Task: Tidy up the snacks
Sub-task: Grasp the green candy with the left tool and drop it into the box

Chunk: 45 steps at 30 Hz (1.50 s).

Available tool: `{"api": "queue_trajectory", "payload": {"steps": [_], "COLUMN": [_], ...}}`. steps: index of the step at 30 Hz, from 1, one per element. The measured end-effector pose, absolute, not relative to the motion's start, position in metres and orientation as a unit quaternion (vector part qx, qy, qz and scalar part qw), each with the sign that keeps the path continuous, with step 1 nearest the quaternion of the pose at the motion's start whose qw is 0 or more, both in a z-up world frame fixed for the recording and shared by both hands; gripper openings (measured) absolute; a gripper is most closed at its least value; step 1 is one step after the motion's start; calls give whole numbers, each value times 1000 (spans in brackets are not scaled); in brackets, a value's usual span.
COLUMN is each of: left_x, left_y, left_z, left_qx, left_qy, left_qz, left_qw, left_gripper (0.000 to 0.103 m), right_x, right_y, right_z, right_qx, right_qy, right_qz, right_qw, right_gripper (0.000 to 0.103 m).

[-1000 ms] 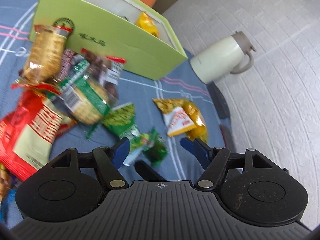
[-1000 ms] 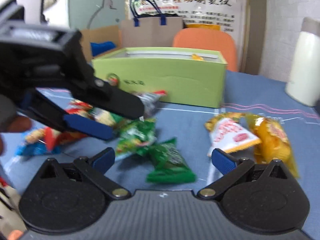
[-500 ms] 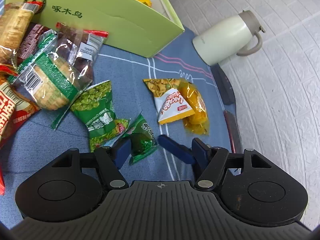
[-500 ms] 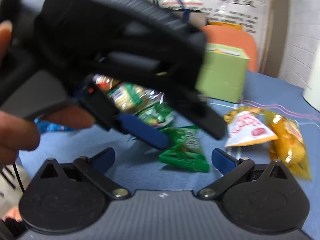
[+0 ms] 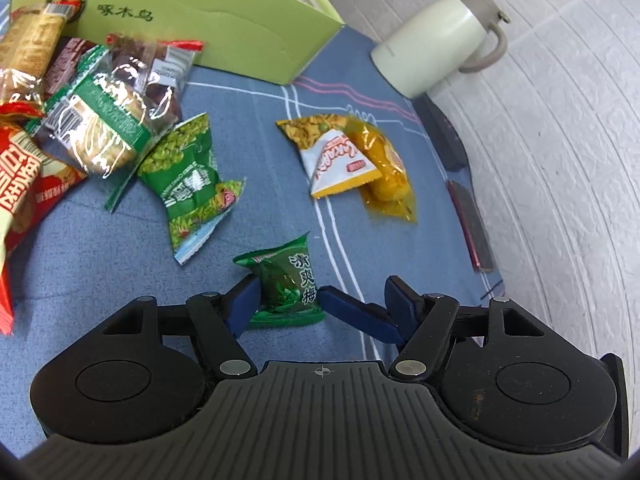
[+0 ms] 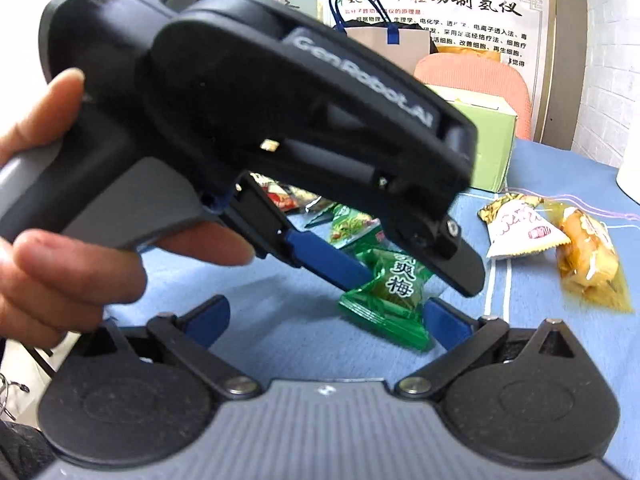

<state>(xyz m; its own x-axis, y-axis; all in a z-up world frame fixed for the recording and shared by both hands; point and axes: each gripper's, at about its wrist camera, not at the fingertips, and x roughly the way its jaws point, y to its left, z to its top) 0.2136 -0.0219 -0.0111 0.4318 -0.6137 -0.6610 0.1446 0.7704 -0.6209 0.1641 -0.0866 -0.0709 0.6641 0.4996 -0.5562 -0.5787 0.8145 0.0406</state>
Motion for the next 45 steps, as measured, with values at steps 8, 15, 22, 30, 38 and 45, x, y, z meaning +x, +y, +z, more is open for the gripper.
{"api": "queue_trajectory", "payload": {"steps": [8, 15, 22, 30, 38, 45], "left_x": [216, 218, 218, 217, 284, 373], "left_y": [-11, -19, -18, 0, 61, 120], "left_z": [-7, -9, -22, 5, 79, 82], "left_qx": [-257, -241, -241, -257, -255, -248], "left_qy": [475, 473, 482, 445, 354, 347], "left_qz": [-225, -227, -231, -256, -210, -123], "left_qw": [811, 816, 810, 819, 875, 896], "left_gripper": [54, 54, 24, 4, 4, 4], "right_x": [170, 181, 176, 180, 281, 387], "right_y": [-97, -90, -79, -65, 3, 64], "right_z": [-74, -76, -79, -43, 14, 10], "right_qx": [-25, -31, -56, -94, -142, -137], "right_qy": [274, 269, 274, 245, 175, 204], "right_qz": [239, 228, 206, 188, 250, 314], "right_qw": [931, 935, 938, 947, 942, 917], "right_gripper": [102, 100, 55, 50, 52, 53]}}
